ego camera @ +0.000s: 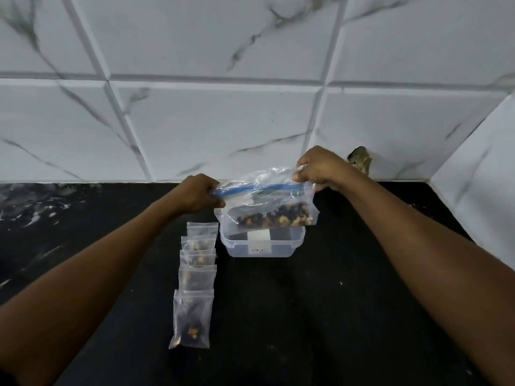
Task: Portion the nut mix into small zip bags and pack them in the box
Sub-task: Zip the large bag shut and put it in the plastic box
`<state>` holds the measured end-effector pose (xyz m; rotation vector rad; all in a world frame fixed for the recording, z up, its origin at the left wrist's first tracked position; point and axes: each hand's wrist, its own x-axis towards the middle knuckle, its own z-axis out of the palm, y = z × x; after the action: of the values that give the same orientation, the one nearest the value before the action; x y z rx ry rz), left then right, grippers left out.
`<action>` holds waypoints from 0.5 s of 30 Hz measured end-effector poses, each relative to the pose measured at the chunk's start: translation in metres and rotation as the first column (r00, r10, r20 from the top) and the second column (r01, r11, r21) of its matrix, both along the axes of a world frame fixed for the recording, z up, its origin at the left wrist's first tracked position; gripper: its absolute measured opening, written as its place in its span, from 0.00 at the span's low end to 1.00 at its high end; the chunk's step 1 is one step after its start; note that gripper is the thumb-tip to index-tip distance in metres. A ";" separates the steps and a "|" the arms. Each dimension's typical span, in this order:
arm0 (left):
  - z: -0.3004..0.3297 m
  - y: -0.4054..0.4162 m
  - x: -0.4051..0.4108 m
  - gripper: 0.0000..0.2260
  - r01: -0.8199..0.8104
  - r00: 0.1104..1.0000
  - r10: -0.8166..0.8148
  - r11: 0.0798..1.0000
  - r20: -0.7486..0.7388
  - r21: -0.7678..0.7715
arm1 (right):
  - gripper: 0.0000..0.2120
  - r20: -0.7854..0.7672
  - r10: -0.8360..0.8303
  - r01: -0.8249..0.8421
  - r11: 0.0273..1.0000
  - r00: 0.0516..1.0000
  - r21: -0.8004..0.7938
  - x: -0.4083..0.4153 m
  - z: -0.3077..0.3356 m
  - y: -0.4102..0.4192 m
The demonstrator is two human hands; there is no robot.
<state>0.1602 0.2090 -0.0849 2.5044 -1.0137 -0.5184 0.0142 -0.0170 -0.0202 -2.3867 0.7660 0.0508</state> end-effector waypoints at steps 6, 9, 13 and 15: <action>-0.016 -0.004 0.006 0.10 0.039 0.997 -0.042 0.998 0.068 0.040 | 0.03 0.062 -0.137 0.124 0.976 0.989 0.177 0.006 -0.056 -0.009; -0.018 -0.008 0.005 0.11 0.080 0.989 -0.085 0.996 0.119 0.044 | 0.08 0.091 -0.100 0.075 0.965 0.991 0.250 -0.003 -0.069 -0.012; -0.018 -0.011 0.007 0.10 0.124 0.974 -0.139 0.988 0.178 0.096 | 0.29 -0.043 0.220 -0.207 0.955 0.974 0.212 -0.014 -0.065 -0.011; -0.019 -0.012 0.008 0.10 0.129 0.969 -0.149 0.985 0.195 0.113 | 0.36 -0.169 0.312 -0.317 0.948 0.935 -0.001 -0.014 -0.069 -0.007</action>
<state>0.1684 0.1972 -0.1035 2.6287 -1.2764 -0.3661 0.0004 -0.0243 -0.0889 -2.5337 0.4511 0.3789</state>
